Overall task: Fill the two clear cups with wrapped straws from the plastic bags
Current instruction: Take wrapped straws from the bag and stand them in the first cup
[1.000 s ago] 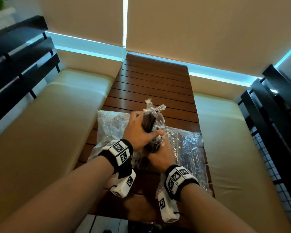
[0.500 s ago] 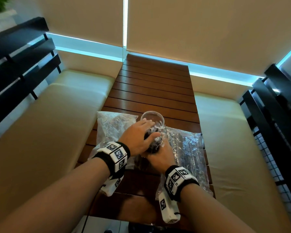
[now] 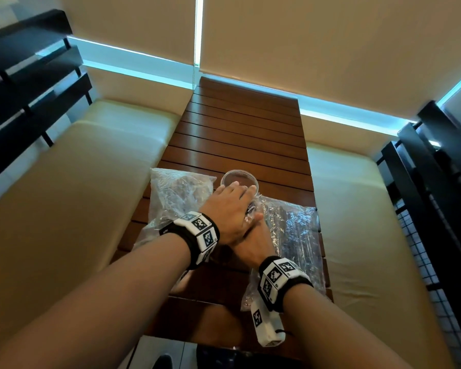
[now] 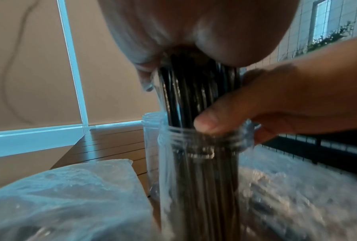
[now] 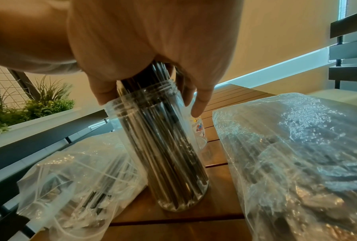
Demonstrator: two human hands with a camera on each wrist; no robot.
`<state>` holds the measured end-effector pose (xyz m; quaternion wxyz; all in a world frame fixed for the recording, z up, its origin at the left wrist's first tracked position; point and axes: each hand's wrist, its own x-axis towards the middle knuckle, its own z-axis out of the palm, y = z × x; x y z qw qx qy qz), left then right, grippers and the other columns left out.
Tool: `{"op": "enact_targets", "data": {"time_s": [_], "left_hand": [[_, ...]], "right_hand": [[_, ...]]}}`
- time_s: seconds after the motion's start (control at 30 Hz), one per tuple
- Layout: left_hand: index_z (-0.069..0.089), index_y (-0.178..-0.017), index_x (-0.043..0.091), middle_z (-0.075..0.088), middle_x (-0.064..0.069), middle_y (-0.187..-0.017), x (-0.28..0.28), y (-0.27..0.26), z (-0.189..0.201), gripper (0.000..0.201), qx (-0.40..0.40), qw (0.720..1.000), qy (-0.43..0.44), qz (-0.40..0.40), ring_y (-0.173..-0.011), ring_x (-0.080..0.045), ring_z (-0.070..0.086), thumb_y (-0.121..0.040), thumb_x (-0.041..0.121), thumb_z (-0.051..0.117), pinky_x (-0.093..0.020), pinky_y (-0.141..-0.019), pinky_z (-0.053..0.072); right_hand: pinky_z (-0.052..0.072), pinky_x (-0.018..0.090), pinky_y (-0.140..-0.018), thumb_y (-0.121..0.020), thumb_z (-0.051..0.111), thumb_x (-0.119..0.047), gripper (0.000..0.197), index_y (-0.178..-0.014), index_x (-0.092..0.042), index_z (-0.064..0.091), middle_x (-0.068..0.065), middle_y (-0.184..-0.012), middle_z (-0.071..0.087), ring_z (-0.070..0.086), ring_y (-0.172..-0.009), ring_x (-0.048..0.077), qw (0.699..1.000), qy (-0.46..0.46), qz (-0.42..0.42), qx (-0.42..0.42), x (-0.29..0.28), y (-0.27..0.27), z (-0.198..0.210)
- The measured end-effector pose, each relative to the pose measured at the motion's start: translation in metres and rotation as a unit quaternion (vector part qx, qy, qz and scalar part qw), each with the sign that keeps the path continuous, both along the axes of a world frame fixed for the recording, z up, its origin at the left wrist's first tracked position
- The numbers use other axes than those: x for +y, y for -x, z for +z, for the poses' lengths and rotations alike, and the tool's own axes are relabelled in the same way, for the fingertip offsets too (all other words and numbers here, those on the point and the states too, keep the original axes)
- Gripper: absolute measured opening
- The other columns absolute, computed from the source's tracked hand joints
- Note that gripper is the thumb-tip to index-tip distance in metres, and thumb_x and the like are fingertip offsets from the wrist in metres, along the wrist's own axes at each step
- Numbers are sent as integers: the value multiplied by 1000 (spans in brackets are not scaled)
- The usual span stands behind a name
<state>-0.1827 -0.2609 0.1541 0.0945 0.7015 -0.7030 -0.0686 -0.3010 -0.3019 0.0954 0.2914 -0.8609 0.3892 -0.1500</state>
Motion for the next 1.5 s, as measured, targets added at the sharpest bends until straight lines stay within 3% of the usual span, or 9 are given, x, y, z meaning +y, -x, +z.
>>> {"op": "enact_targets", "data": {"time_s": [0.07, 0.17, 0.33, 0.57, 0.7, 0.8, 0.97, 1.17, 1.5], "left_hand": [[15, -153, 18, 25, -7, -158, -5, 0, 10, 80, -1, 1000, -6, -1, -147, -27, 18, -92, 70, 19, -53, -119, 13], [12, -154, 23, 22, -3, -160, -8, 3, 20, 83, -12, 998, 53, -24, -147, -23, 18, -89, 74, 16, -53, -120, 10], [26, -150, 24, 40, -4, -151, 2, 6, 3, 83, -34, 999, -7, -38, -143, -24, 29, -88, 74, 3, -52, -117, 18], [38, -143, 20, 42, -6, -141, 5, -32, 46, 60, 239, 963, 119, 42, -122, -17, 46, -98, 55, 19, -38, -103, 38], [55, -114, 19, 56, -2, -118, 22, -87, 46, 31, 251, 952, 72, 162, -106, -19, 56, -83, 14, 53, -34, -88, 48], [42, -133, 25, 40, -3, -136, 48, -114, 19, 68, 98, 968, -155, 171, -113, -24, 52, -71, 32, 70, -38, -89, 50], [15, -145, 31, 26, -8, -144, 95, -117, -43, 122, -31, 952, -250, 171, -122, -34, 46, -48, 63, 82, -48, -93, 49], [50, -105, 15, 54, -11, -113, 92, -119, -48, 22, 79, 965, -68, 241, -97, -36, 60, -84, 15, 59, -47, -82, 52], [36, -94, 21, 52, -8, -102, 88, -115, -17, 21, 189, 959, -73, 198, -84, -31, 55, -87, 13, 54, -34, -66, 37]], "right_hand": [[24, 5, -106, -83, 50, -47, 39, -108, -21, 65, 4, -111, 67, 58, -98, 13, 1000, 15, 26, -3, 3, 2, 8], [55, 36, -81, -85, 56, -44, 26, -94, -20, 61, -3, -92, 64, 59, -84, 16, 999, -14, 14, -30, 10, 3, 18], [46, 42, -102, -83, 31, -58, 53, -109, -22, 60, 8, -114, 62, 54, -107, 21, 998, 21, 31, 40, 8, 3, 4], [38, 30, -107, -67, 70, -74, 100, -145, -29, 27, -13, -140, 33, 36, -128, 2, 983, 72, -49, -162, 3, 6, 61], [44, 39, -95, -82, 62, -57, 54, -119, -19, 57, 3, -125, 49, 44, -114, 14, 960, 216, -70, -166, 2, -20, 98], [39, 29, -77, -86, 64, -29, 12, -89, -18, 62, -3, -94, 57, 47, -87, 11, 942, 299, 6, -152, 23, -48, 119], [48, 27, -61, -93, 52, -24, 17, -81, -16, 60, -4, -76, 56, 51, -65, 13, 956, 222, 188, 39, 66, -78, 105], [41, 27, -60, -85, 56, -11, 16, -70, -13, 53, 7, -72, 54, 54, -63, 26, 910, 1, 279, 308, 86, -90, 49], [46, 43, -101, -92, 49, -45, 57, -139, -15, 39, 10, -137, 53, 52, -124, 31, 981, -54, 51, 182, 94, -121, -8]]}}
